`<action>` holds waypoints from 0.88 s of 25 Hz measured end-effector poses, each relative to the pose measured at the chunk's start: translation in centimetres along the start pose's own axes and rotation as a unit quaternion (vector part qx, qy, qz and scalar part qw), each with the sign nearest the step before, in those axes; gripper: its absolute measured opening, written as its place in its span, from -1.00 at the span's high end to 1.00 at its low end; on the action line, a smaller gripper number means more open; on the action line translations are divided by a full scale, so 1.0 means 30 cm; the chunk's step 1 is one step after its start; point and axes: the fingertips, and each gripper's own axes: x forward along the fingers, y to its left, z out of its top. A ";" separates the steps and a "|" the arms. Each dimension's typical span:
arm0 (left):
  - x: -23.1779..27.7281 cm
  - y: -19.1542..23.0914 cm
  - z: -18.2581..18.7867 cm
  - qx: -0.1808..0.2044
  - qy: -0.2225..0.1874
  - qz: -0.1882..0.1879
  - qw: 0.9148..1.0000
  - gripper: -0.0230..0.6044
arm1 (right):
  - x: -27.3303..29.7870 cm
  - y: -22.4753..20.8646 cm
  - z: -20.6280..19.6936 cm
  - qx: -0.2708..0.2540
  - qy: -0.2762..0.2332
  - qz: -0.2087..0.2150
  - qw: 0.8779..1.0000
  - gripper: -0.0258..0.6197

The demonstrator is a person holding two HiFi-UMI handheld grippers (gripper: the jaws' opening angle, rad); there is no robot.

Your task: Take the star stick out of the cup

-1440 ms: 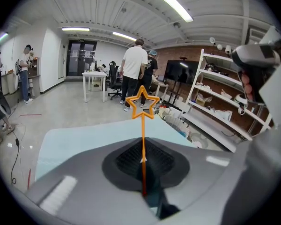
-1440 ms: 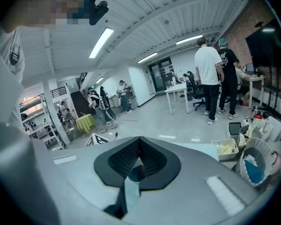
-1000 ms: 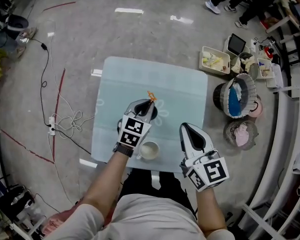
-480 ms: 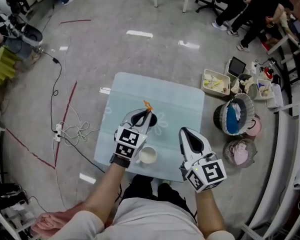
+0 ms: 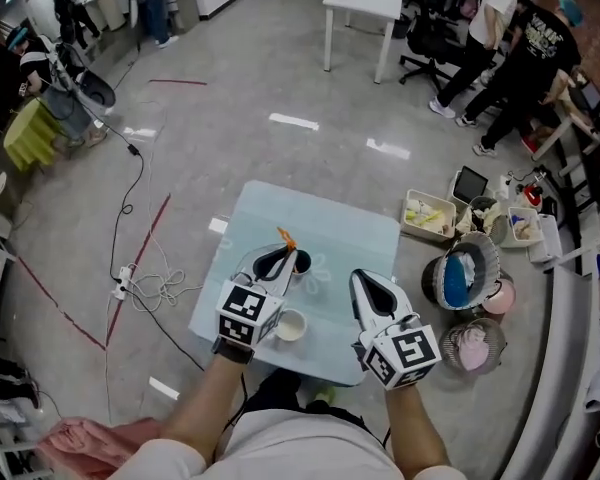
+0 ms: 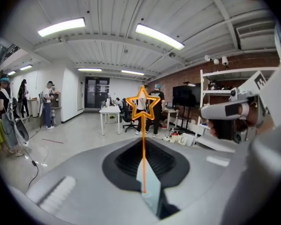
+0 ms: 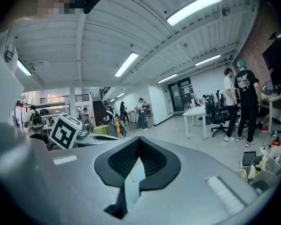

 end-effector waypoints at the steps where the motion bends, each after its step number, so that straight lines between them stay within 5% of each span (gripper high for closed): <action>1: -0.023 -0.014 0.020 0.000 -0.006 0.002 1.000 0.86 | -0.012 0.007 0.012 -0.003 -0.003 0.003 1.000 0.89; 22: -0.351 -0.266 0.272 0.008 -0.095 0.023 0.995 0.86 | -0.242 0.110 0.219 -0.057 -0.069 0.036 0.995 0.89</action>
